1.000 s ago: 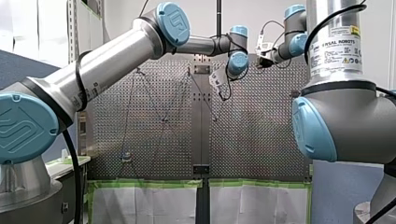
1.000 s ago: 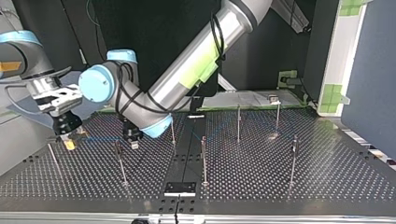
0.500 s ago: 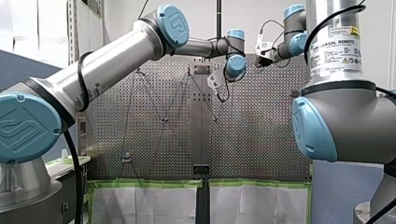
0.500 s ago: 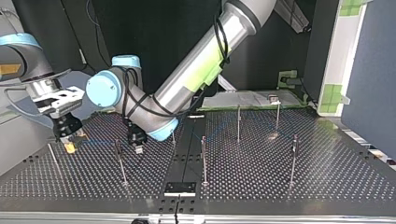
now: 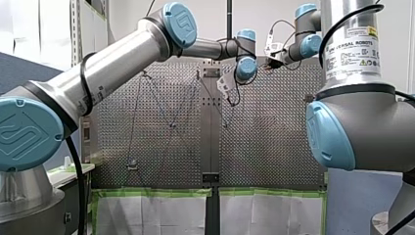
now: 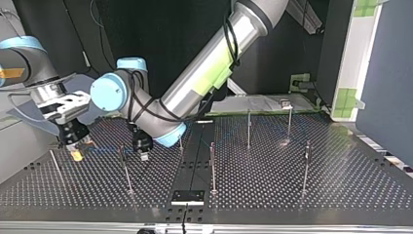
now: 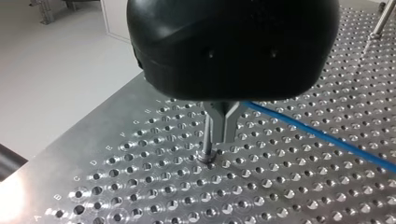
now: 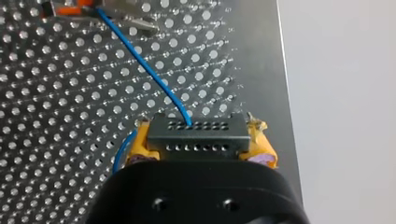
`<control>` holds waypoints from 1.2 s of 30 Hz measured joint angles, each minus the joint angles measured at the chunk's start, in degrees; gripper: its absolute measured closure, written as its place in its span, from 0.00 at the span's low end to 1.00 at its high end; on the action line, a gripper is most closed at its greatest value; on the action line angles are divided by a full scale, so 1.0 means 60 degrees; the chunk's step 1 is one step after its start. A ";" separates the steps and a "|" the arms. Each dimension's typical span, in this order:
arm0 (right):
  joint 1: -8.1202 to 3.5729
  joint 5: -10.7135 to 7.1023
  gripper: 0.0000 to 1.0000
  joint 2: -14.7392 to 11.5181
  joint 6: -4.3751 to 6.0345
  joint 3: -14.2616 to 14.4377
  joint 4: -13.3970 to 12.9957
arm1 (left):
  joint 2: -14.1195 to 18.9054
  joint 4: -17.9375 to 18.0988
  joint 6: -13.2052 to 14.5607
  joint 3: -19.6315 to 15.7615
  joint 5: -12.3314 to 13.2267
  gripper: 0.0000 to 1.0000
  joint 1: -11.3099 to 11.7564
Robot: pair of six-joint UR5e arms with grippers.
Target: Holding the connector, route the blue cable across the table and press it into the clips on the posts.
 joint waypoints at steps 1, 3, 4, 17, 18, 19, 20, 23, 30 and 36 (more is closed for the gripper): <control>0.0001 -0.0001 1.00 -0.0001 0.0000 0.0000 0.0000 | 0.0001 0.0000 0.0000 0.0000 0.0000 1.00 -0.0001; 0.0000 0.0001 1.00 0.0001 0.0000 0.0000 0.0000 | 0.0000 0.0000 0.0000 0.0000 -0.0001 1.00 0.0000; 0.0001 -0.0001 1.00 0.0000 0.0000 0.0000 0.0000 | 0.0001 0.0000 0.0000 0.0000 0.0000 1.00 0.0000; 0.0000 0.0000 1.00 0.0000 0.0001 0.0000 0.0000 | 0.0000 0.0000 0.0000 0.0000 0.0000 0.00 0.0000; 0.0000 -0.0001 1.00 0.0000 0.0000 0.0000 0.0000 | 0.0001 0.0000 0.0000 0.0000 0.0000 0.00 0.0000; 0.0000 0.0000 1.00 0.0001 0.0001 0.0000 0.0000 | 0.0000 0.0000 0.0000 0.0000 0.0000 0.00 0.0000; 0.0000 0.0000 1.00 0.0000 0.0000 0.0000 0.0000 | 0.0000 0.0000 0.0000 0.0000 0.0000 0.00 0.0001; 0.0000 -0.0001 1.00 0.0001 0.0000 0.0000 0.0000 | 0.0000 0.0000 0.0000 0.0000 0.0000 0.00 0.0000; 0.0000 -0.0001 1.00 0.0001 0.0000 0.0000 0.0000 | 0.0000 0.0000 0.0000 0.0000 0.0000 0.00 0.0000; 0.0000 0.0000 1.00 0.0000 0.0000 0.0000 0.0000 | 0.0000 0.0000 0.0000 0.0000 0.0000 0.00 0.0000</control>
